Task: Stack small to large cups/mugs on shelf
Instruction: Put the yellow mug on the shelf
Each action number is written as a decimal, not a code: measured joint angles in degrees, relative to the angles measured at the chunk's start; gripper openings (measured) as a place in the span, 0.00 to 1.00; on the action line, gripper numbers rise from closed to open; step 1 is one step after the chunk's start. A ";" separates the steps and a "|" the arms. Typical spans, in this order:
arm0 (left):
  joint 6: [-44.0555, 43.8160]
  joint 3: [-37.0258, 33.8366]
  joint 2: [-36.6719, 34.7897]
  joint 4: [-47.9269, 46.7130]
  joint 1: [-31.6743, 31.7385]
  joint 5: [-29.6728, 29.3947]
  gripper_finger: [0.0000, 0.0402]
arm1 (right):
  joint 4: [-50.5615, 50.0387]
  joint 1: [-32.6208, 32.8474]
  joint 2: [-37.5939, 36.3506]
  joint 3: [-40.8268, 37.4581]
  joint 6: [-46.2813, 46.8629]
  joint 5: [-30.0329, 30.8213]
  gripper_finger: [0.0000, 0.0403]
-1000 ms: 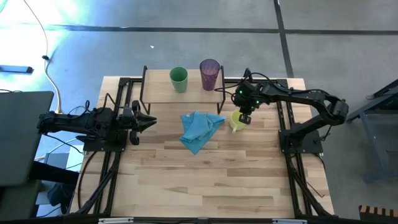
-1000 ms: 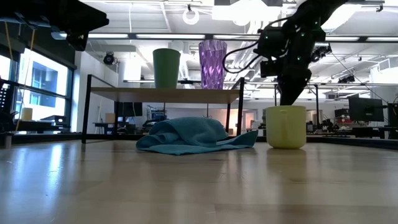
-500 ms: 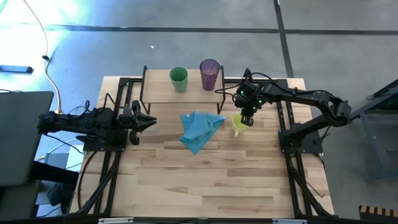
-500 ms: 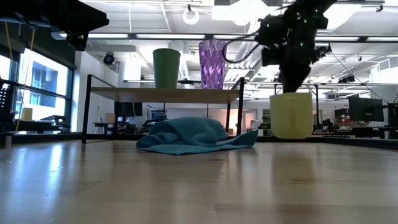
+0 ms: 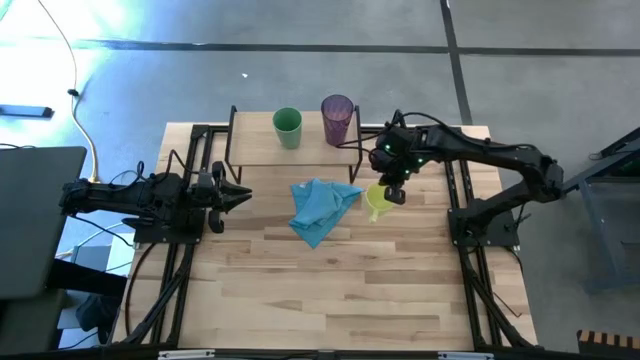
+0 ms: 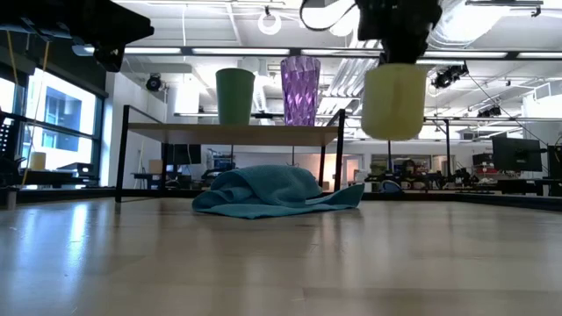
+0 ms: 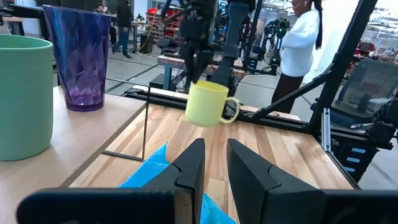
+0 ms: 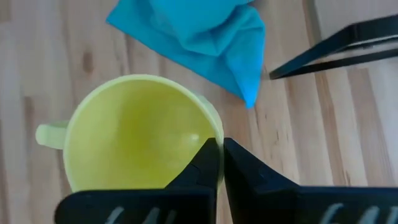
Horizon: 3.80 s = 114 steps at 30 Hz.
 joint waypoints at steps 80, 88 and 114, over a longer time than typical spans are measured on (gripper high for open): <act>-12.12 0.02 -4.57 -15.88 -0.03 -10.78 0.14 | -7.27 16.53 29.35 46.01 -0.49 -0.35 0.00; -12.90 0.02 -4.57 -18.95 -0.01 -10.90 0.14 | -0.56 16.55 29.90 45.45 -1.69 -0.55 0.00; -20.15 0.02 -4.57 -18.81 -0.01 -12.83 0.14 | 1.55 15.17 34.22 45.56 -0.42 -0.54 0.00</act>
